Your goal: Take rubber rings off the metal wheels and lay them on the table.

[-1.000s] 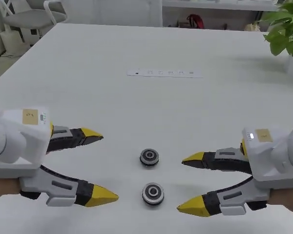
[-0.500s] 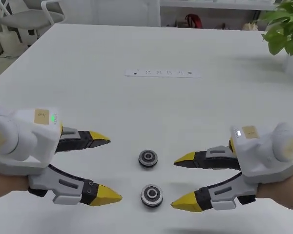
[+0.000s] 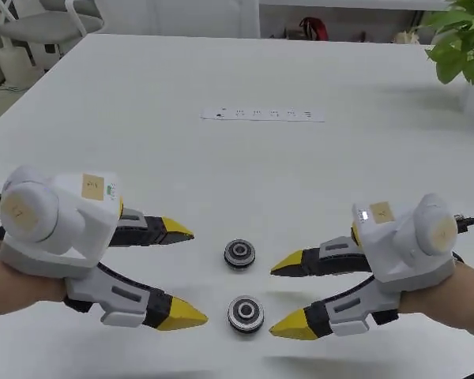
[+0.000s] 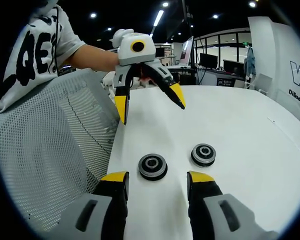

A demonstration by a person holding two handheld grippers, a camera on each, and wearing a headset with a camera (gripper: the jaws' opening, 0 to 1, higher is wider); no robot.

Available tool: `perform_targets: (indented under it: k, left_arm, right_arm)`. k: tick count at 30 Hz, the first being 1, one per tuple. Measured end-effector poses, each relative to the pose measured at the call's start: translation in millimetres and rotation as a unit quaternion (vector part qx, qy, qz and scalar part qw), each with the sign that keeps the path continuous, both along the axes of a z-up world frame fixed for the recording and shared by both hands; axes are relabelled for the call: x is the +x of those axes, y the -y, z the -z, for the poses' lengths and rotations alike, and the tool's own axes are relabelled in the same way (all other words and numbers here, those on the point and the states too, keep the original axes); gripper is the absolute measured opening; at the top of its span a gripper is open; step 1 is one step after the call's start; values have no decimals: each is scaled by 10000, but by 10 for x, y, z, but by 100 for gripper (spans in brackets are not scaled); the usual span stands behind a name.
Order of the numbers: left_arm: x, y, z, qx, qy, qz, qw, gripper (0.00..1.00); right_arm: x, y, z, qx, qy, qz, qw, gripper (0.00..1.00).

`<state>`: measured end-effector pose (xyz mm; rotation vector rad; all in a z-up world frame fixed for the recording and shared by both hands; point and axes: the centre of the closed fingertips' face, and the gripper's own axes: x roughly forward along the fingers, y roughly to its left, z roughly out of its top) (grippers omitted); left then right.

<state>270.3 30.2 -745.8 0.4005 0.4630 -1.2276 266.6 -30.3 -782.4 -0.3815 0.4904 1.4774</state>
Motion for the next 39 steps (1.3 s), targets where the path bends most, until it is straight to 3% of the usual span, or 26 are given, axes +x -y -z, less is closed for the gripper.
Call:
perform_targets:
  k: [5,16,21,39]
  left_arm:
    - [9,42,39,-8,-129,39,9999,59]
    - [-42,174,93,80,-234,322,9992,51]
    - [-65,271,114,11,-391,411,9984,46]
    - [-166,498,321,241,-601,882,9940,31]
  right_arm:
    - [15,-17,-1,18,-18,-18,10000,42]
    - [19,-42,51,-4,-96,-102,9999,38]
    - [31,-43,68,-4,-120,-105,9999,37]
    - [21,-46,110,11,-232,-121,9997,38]
